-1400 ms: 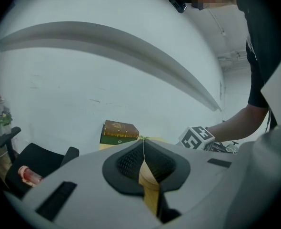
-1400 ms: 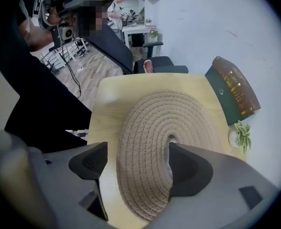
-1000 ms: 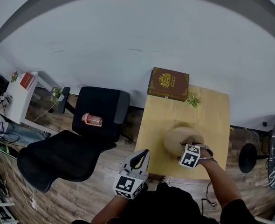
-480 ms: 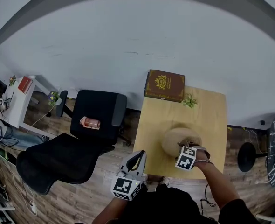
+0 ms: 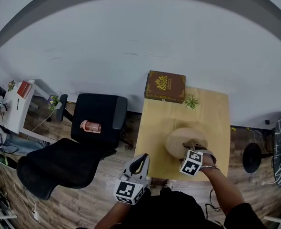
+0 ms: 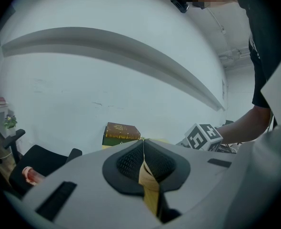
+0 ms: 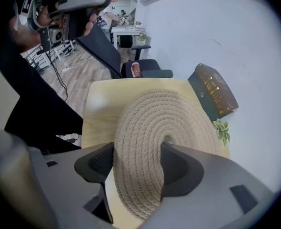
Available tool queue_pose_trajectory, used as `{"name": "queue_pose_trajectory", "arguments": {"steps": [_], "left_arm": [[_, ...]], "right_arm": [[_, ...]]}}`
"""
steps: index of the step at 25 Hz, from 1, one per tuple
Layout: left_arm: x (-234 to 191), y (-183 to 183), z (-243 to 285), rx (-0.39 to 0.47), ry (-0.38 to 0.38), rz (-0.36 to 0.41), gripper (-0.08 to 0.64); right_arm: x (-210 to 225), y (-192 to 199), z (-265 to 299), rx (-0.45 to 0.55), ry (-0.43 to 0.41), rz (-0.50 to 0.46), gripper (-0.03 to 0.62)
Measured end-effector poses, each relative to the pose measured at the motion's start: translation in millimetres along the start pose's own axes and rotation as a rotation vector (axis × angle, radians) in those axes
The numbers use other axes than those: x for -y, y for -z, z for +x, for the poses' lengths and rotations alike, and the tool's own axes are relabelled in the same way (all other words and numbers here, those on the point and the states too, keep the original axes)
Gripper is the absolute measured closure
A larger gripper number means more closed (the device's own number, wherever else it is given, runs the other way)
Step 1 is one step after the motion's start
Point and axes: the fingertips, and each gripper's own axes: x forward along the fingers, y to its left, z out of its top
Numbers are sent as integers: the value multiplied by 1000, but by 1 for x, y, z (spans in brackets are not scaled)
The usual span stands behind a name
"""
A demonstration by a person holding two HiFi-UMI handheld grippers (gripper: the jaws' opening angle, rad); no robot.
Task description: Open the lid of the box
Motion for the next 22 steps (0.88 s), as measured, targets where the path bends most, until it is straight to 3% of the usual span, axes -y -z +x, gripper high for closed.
{"name": "queue_pose_trajectory", "arguments": {"steps": [9,22], "left_arm": [[14,-4,10,5,47,10,538],[49,-7,36,-4,163,28,538]], "right_arm": [[7,13,-31,41,72,83,274],[17,70,-62,4,130,176,273]]}}
